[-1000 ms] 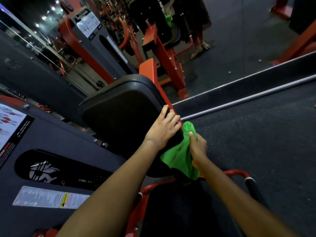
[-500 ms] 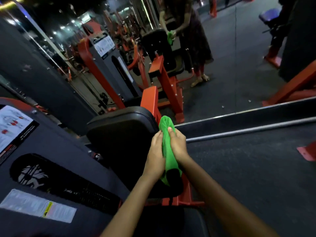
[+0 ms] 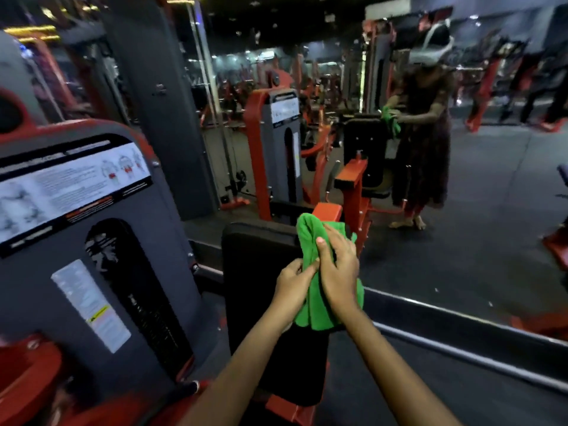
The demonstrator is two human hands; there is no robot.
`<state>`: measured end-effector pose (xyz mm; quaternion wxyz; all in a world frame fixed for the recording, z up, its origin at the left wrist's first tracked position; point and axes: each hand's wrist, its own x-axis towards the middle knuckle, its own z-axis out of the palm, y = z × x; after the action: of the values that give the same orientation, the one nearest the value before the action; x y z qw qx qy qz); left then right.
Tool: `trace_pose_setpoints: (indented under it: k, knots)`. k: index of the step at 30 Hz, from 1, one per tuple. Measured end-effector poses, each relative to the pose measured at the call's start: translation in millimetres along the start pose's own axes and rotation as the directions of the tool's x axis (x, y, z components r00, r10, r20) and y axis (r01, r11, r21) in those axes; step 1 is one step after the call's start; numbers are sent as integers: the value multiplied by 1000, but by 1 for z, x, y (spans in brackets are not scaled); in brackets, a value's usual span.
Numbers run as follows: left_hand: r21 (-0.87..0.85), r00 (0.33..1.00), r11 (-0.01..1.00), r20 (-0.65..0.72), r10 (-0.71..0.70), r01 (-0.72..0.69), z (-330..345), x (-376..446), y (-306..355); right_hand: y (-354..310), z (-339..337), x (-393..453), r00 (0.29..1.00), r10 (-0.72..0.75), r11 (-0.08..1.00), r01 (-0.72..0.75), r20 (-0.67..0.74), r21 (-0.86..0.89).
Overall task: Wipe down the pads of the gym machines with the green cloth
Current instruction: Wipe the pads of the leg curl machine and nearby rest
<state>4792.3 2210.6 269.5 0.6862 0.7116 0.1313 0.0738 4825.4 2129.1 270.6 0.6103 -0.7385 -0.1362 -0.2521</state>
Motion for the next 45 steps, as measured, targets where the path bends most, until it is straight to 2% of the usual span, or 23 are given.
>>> trace_pose_setpoints:
  k: [1,3,5,7,9,10,12,15,18,21,23,24,26,29,34,37,40,41,43,45]
  knots:
    - [-52,1000,999,-15,6,-7,-1,2,3,-2,3,9,994,-81,995,85,70,-56]
    - [-124,996,992,-90,-9,-2,-7,8,0,-5,13,26,923,-135,940,234,360,-247]
    - [-190,984,981,-160,-74,43,-12,9,-9,-2,18,34,807,-29,739,414,590,-531]
    - [-279,975,960,-203,-91,31,-15,6,-17,-3,14,39,726,56,581,535,686,-613]
    - [-158,961,987,-274,-18,-27,-20,3,-22,-1,9,46,665,50,526,617,745,-586]
    - [0,956,999,-291,32,-34,-25,2,-23,0,7,49,635,30,507,655,772,-560]
    - [297,948,954,-288,139,-49,-35,7,-26,1,7,57,593,-18,489,708,805,-510]
    - [532,960,847,-237,146,2,-44,20,-36,1,14,64,538,-20,450,757,843,-473]
    - [536,987,841,-158,17,71,-37,30,-38,-5,28,79,468,-12,438,797,883,-416]
    - [457,991,888,-129,23,39,-23,37,-46,-10,49,94,379,-28,456,828,925,-326]
    - [431,979,902,-174,103,-18,-16,38,-57,-13,60,100,331,-24,473,835,943,-281]
    - [424,960,905,-237,148,-35,-12,40,-64,-11,70,106,281,-36,479,847,959,-230]
    - [431,932,901,-305,194,-47,-10,43,-71,-11,80,114,242,-55,493,850,969,-185]
    - [418,899,908,-401,178,7,-1,48,-73,-6,100,122,155,-94,518,851,983,-85]
    - [298,868,952,-489,86,74,7,48,-65,-14,142,126,134,-88,536,842,987,-67]
    - [323,887,943,-456,78,83,6,42,-61,-23,165,126,132,-62,584,809,989,-71]
    - [345,892,934,-446,71,98,3,41,-62,-26,162,123,158,-32,589,800,987,-109]
    - [363,894,927,-440,84,91,1,40,-64,-26,152,121,164,-3,562,816,986,-134]
    - [402,896,914,-425,132,55,-6,40,-72,-19,132,114,174,58,426,886,983,-183]
    - [357,871,934,-469,149,32,-13,40,-86,-16,121,107,182,61,324,927,981,-192]
